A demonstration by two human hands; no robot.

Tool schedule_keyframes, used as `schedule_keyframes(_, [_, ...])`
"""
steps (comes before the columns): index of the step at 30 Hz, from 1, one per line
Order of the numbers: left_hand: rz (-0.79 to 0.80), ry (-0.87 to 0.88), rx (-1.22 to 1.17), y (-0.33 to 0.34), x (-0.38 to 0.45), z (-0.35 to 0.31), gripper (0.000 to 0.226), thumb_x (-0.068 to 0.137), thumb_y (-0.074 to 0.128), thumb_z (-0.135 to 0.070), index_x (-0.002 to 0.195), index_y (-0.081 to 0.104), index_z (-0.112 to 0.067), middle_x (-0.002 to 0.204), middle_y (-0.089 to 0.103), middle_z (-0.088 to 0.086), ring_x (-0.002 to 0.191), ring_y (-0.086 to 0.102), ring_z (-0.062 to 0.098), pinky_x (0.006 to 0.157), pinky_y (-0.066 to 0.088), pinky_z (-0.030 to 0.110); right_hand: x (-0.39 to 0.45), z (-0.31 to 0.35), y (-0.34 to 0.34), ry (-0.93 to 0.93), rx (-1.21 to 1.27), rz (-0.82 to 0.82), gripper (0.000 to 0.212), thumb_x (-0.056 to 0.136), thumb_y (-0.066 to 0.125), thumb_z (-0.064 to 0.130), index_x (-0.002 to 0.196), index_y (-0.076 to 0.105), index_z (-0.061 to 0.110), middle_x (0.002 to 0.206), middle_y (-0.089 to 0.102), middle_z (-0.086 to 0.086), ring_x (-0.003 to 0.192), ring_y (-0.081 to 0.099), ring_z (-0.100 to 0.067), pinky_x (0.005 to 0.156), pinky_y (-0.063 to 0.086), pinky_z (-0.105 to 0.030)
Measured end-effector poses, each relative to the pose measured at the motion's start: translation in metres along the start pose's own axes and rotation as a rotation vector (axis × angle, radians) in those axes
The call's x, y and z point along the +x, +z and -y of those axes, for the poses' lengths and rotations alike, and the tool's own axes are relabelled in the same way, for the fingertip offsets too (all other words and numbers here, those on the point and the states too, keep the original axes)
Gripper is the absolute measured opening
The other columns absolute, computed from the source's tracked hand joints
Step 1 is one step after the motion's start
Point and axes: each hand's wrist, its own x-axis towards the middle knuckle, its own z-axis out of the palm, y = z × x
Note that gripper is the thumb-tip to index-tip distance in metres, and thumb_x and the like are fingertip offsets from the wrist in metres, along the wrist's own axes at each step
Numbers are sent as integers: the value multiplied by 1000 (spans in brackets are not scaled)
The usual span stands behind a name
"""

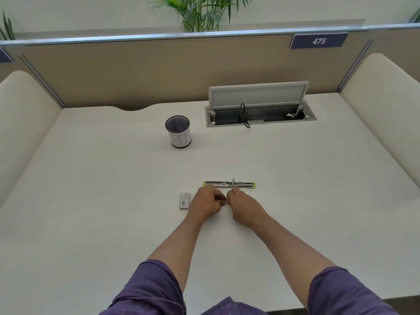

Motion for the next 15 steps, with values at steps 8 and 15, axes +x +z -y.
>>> schedule_keyframes(8, [49,68,188,0,1,-6,11,86,73,-20,92,82,-22,92,70,-5,90,65,15,79,51,29,-1,-26,-7,333,625,-203,15,94,59,8,81,63,16,79,65,7,75,59,-15,66,42,-23])
schedule_keyframes(15, [53,75,363,5,4,-18,14,90,66,-22,98,78,-23,103,70,-1,97,65,24,77,50,31,-5,-28,-4,353,768,-241,16,92,61,8,82,67,17,79,68,5,70,64,-14,69,50,-26])
